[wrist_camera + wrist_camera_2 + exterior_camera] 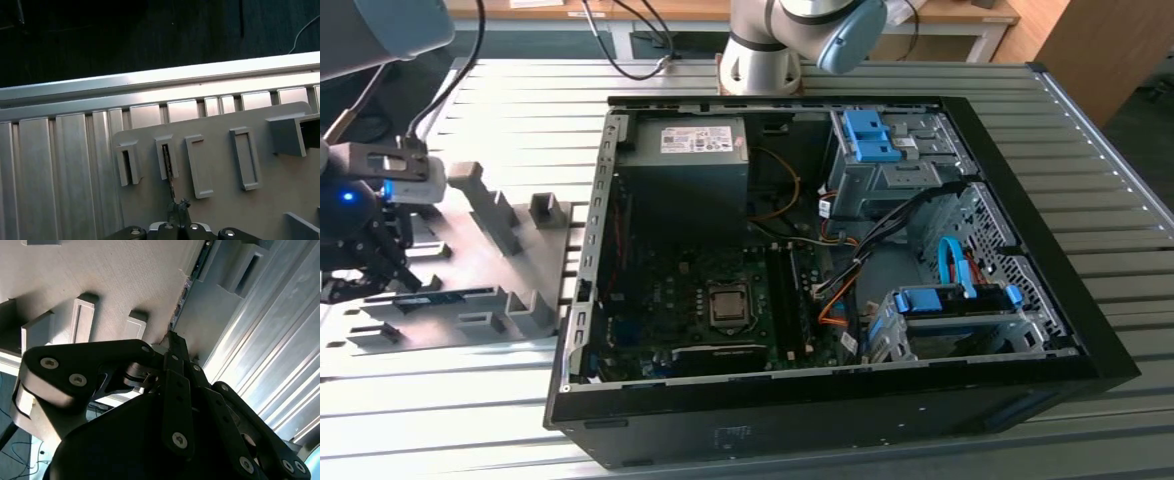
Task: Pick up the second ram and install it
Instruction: 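Pick up the second ram and move it above second insertion slot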
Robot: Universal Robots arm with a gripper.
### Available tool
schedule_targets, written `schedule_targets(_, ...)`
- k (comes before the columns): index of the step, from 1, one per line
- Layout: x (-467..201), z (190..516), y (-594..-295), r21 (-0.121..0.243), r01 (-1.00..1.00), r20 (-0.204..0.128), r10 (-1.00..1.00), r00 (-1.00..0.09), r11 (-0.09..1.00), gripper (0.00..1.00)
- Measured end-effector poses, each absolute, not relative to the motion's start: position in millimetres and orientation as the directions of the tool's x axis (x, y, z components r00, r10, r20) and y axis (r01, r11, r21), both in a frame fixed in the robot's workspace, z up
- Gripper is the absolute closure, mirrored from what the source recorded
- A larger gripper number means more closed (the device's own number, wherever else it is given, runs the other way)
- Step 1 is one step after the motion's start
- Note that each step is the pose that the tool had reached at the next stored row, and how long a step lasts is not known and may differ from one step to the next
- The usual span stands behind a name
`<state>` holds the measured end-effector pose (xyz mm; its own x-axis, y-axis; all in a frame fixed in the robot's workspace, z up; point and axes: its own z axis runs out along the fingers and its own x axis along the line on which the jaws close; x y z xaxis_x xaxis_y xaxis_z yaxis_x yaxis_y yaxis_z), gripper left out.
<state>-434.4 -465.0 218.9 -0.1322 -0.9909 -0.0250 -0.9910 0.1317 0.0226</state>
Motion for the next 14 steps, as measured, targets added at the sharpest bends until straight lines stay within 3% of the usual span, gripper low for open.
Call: schedule_targets(14,-434.3,218.7,-465.1,0.022,-1.000,-0.010,-1.000,0.009,-0.009,0.90)
